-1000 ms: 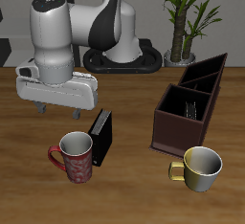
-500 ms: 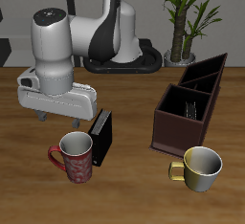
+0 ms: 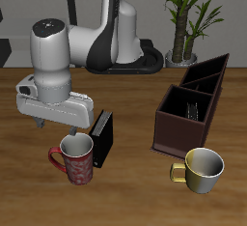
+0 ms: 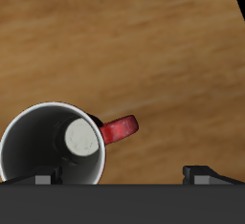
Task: Place the yellow book into the left desk caddy's right compartment and place the red mug into the left desk caddy's left compartment
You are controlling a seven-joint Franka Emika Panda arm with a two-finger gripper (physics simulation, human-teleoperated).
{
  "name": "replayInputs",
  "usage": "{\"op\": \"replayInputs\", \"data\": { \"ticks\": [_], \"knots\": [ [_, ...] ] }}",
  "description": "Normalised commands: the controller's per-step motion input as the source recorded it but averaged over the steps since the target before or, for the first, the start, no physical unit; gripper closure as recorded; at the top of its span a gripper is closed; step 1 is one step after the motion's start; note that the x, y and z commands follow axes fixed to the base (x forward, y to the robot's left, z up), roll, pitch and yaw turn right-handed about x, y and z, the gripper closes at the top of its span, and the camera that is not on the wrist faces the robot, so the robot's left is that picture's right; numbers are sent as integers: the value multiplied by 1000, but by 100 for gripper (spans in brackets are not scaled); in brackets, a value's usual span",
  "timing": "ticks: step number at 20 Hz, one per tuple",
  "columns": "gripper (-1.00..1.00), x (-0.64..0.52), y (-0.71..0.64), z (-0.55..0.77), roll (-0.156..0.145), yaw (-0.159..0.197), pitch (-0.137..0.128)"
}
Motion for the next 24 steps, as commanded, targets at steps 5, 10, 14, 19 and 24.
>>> {"op": "replayInputs", "data": {
  "ticks": [5, 10, 14, 19, 24],
  "knots": [
    [-100, 18, -45, -347, -6, -15, 39],
    [-100, 45, 45, -234, -2, -29, 37],
    [100, 15, 92, -253, 19, -14, 50],
    [100, 92, -20, -250, 7, -63, 51],
    [100, 18, -23, 16, -8, -29, -14]
  ]
}}
